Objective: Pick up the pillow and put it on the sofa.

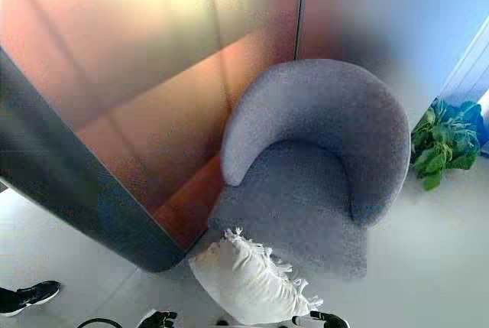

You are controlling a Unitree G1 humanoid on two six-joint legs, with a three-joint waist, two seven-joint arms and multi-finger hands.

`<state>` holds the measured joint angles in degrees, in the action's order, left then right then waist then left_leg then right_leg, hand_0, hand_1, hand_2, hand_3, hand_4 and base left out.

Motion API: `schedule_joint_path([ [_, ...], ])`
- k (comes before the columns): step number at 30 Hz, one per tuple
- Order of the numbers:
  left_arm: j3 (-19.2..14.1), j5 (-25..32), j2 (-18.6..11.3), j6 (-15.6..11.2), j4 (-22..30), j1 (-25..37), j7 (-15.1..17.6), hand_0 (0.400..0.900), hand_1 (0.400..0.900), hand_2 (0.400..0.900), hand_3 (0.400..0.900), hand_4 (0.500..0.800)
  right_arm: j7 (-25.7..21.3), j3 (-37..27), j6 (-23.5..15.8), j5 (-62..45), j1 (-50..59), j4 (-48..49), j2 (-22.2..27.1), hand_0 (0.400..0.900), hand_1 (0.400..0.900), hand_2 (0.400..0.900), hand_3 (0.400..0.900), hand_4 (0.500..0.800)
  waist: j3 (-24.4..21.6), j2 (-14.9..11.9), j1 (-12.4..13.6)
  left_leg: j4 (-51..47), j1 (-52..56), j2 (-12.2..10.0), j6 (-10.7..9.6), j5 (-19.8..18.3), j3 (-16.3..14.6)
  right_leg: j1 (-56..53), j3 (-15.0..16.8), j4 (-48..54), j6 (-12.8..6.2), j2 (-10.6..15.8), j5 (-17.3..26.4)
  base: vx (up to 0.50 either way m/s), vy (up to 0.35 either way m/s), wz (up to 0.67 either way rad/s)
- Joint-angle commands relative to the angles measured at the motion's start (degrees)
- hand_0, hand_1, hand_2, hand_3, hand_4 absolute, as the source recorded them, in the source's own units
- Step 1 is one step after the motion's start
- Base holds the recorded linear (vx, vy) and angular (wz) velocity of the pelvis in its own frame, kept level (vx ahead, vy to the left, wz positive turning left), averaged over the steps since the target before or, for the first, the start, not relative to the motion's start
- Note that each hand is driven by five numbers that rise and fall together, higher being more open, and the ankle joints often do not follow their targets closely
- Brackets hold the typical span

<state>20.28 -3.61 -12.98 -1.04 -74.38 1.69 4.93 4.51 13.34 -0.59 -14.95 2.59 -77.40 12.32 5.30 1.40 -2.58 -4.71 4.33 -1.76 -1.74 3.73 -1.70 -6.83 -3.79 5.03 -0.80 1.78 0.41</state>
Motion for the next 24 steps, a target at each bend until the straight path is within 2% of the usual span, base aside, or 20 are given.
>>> schedule_joint_path([
  [1,0.75,0.34,1.55,0.64,-3.43,3.81,-0.53,0.900,0.900,0.900,0.900,0.800,-0.23,1.26,-1.45,-0.36,3.92,0.03,0.09,0.900,0.900,0.900,0.900,0.800,2.99,-1.50,1.18,-0.29,1.04,4.89,2.33,-3.08,-0.32,2.77,-0.03,-0.50,-3.65,0.67,3.77,0.00,0.000,0.00],
  [5,0.87,-0.69,1.63,1.31,-3.45,4.07,-0.56,0.900,0.900,0.900,0.900,0.800,-0.32,1.29,-1.26,-0.36,3.92,0.23,0.18,0.900,0.900,0.900,0.900,0.800,3.41,-1.30,0.91,-0.29,0.60,4.91,2.32,-3.04,-0.44,3.31,0.21,-0.48,-3.66,0.68,3.89,0.00,0.002,-0.01],
  [10,2.34,-5.26,0.46,0.34,-2.83,4.85,3.47,0.900,0.900,0.900,0.900,0.800,0.12,1.56,-1.11,-0.35,4.15,0.40,1.27,0.900,0.900,0.900,0.900,0.800,4.43,-0.63,0.11,-0.29,-0.32,4.75,2.14,-2.74,-0.82,4.46,0.79,-0.53,-3.74,0.71,4.15,0.02,0.028,-0.08],
  [12,2.96,-5.47,-0.52,0.01,-2.23,5.74,4.76,0.900,0.900,0.900,0.900,0.800,0.52,1.70,-1.22,-0.42,4.66,0.62,2.20,0.900,0.900,0.900,0.900,0.800,5.22,-0.18,-0.39,-0.29,-0.96,4.71,2.08,-2.62,-1.08,5.38,1.08,-0.63,-3.75,0.77,4.26,-0.04,0.069,-0.14],
  [16,5.23,-5.39,-3.18,-0.16,-0.28,9.18,8.65,0.900,0.900,0.900,0.900,0.800,1.09,2.12,-1.22,-1.03,6.46,1.56,5.29,0.900,0.900,0.900,0.900,0.800,8.09,1.63,-2.63,-0.29,-3.35,4.87,1.86,-2.11,-2.47,8.84,2.47,-0.76,-3.94,1.39,5.20,-0.08,0.135,-0.21],
  [21,7.24,-4.06,-4.62,1.12,1.75,12.74,10.85,0.900,0.900,0.900,0.900,0.800,0.76,1.75,-1.15,-0.70,6.99,1.77,7.79,0.900,0.900,0.900,0.900,0.800,10.80,3.78,-5.17,-0.29,-5.60,5.37,1.90,-1.57,-4.33,12.28,4.41,-0.85,-4.24,1.96,6.18,-0.04,0.159,-0.24],
  [24,7.37,-3.18,-6.49,0.70,2.75,14.78,11.52,0.900,0.900,0.900,0.900,0.800,1.07,1.22,-1.83,-0.13,6.28,1.89,8.98,0.900,0.900,0.900,0.900,0.800,12.10,4.58,-6.51,-0.29,-6.52,5.67,1.86,-1.42,-5.15,13.52,5.59,-0.84,-4.56,1.96,6.44,-0.02,0.094,-0.18],
])
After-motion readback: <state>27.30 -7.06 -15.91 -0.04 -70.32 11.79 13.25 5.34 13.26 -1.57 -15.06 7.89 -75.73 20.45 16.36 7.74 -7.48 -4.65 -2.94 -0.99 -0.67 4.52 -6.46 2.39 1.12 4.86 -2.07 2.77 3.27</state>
